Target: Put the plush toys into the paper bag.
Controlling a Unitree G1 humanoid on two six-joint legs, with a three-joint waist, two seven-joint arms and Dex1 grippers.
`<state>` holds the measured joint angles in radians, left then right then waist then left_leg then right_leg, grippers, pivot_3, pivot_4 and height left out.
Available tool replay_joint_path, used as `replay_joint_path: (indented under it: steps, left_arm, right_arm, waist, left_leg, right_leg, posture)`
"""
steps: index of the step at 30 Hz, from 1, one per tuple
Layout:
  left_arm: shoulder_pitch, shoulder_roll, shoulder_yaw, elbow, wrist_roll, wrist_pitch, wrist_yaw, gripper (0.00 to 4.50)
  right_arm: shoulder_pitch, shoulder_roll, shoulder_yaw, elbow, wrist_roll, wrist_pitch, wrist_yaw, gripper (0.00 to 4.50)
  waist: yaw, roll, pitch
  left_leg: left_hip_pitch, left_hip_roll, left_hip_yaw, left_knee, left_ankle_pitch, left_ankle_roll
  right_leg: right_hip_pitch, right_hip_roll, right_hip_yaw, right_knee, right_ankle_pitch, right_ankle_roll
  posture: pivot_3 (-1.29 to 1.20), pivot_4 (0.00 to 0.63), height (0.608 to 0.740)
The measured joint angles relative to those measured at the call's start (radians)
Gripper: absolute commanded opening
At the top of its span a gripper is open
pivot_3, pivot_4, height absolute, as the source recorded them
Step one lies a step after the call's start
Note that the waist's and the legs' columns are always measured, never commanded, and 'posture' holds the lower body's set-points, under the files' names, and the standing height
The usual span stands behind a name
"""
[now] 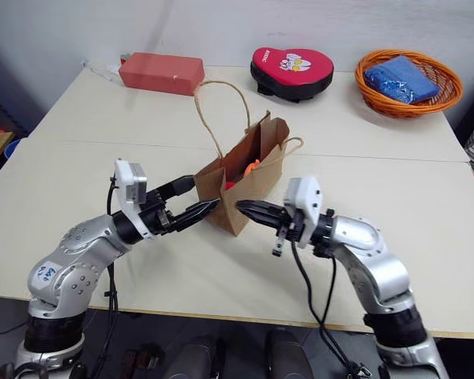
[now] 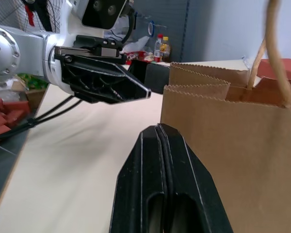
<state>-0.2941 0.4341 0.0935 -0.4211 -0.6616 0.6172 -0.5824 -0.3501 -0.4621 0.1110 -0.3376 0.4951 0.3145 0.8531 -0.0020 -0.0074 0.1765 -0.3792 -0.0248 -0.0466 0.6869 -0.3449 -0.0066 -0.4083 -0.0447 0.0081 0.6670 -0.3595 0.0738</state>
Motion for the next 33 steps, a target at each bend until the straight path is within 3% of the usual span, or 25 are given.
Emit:
replay_joint_path:
  steps: [7,22,25,33]
  left_arm:
    - [-0.018,-0.004,-0.03,0.025,0.03,-0.013,0.007,3.98]
    - [-0.054,-0.075,-0.082,0.081,0.124,-0.03,0.077,3.98]
    - [-0.054,-0.081,-0.091,0.081,0.153,-0.048,0.088,3.37]
    - [-0.058,-0.112,-0.113,0.1,0.191,-0.069,0.092,0.84]
  right_arm:
    - [-0.04,0.051,0.041,0.095,-0.119,-0.034,-0.057,0.01]
    - [-0.073,0.105,0.09,0.138,-0.186,-0.051,-0.063,0.01]
    - [-0.07,0.104,0.089,0.138,-0.187,-0.05,-0.062,0.0]
    - [-0.038,0.085,0.079,0.134,-0.183,-0.05,-0.049,0.0]
  waist:
    - [-0.001,0.0,0.0]
    - [-0.003,0.0,0.0]
    - [-0.003,0.0,0.0]
    - [-0.002,0.0,0.0]
  left_leg:
    - [0.0,0.0,0.0,0.0,0.0,0.0]
    - [0.001,0.0,0.0,-0.002,0.001,-0.001]
    - [0.001,0.0,0.0,-0.002,0.001,-0.001]
    - [0.001,0.0,0.0,-0.002,0.001,-0.001]
  right_leg:
    - [0.0,0.0,0.0,0.0,0.0,0.0]
    - [-0.001,0.0,0.0,0.002,0.0,0.0]
    - [-0.001,0.0,0.0,0.001,0.0,0.0]
    - [0.0,0.0,0.0,0.001,0.0,0.0]
  posture:
    - [0.0,0.15,0.74]
    - [0.0,0.15,0.74]
    - [0.0,0.15,0.74]
    - [0.0,0.15,0.74]
